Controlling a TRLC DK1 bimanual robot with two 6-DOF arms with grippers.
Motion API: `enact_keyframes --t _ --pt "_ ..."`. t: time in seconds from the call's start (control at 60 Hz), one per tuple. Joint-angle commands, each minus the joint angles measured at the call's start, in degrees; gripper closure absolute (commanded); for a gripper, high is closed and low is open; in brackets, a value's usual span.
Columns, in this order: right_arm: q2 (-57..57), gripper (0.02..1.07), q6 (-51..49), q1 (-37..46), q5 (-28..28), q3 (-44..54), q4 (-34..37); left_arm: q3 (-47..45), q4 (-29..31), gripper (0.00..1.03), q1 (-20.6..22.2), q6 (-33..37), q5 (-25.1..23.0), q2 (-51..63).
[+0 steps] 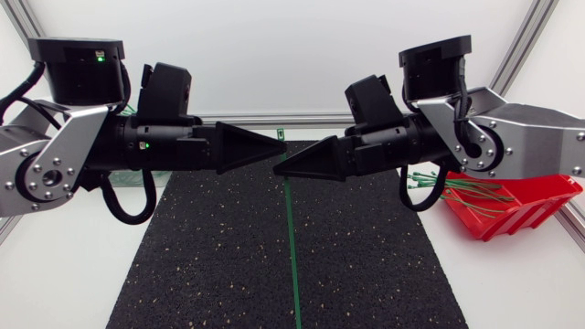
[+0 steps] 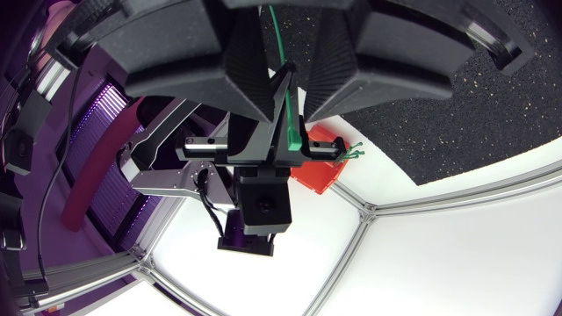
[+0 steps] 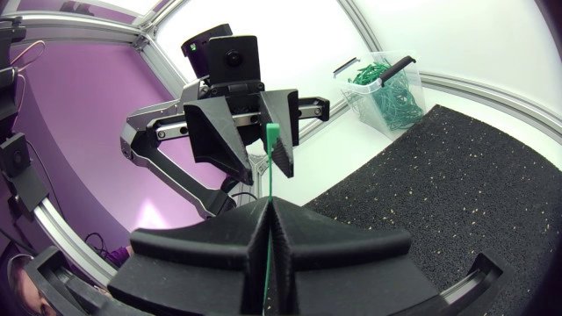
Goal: Take a green cable tie from the red box, thread the tail through the head to close it, then place it in the transparent bin on the left.
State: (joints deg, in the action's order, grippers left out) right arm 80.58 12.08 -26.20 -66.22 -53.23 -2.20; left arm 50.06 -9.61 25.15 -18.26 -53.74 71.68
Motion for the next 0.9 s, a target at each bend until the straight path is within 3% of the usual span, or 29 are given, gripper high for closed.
enact_keyframes --t 0.0,0.117,0.883 --pt "-0.77 1.01 1.99 -0.17 -0.05 1.38 -1.41 -1.64 -1.29 0.84 0.17 -1.51 -0.67 0.39" --pt "-0.86 1.01 2.07 -0.26 0.03 1.47 -1.58 -2.25 -4.02 1.00 -0.19 -3.10 -0.67 0.39" --pt "-1.12 1.01 2.25 -4.04 2.85 3.22 -4.48 -2.87 -4.98 1.00 0.69 -4.68 -1.64 0.57"
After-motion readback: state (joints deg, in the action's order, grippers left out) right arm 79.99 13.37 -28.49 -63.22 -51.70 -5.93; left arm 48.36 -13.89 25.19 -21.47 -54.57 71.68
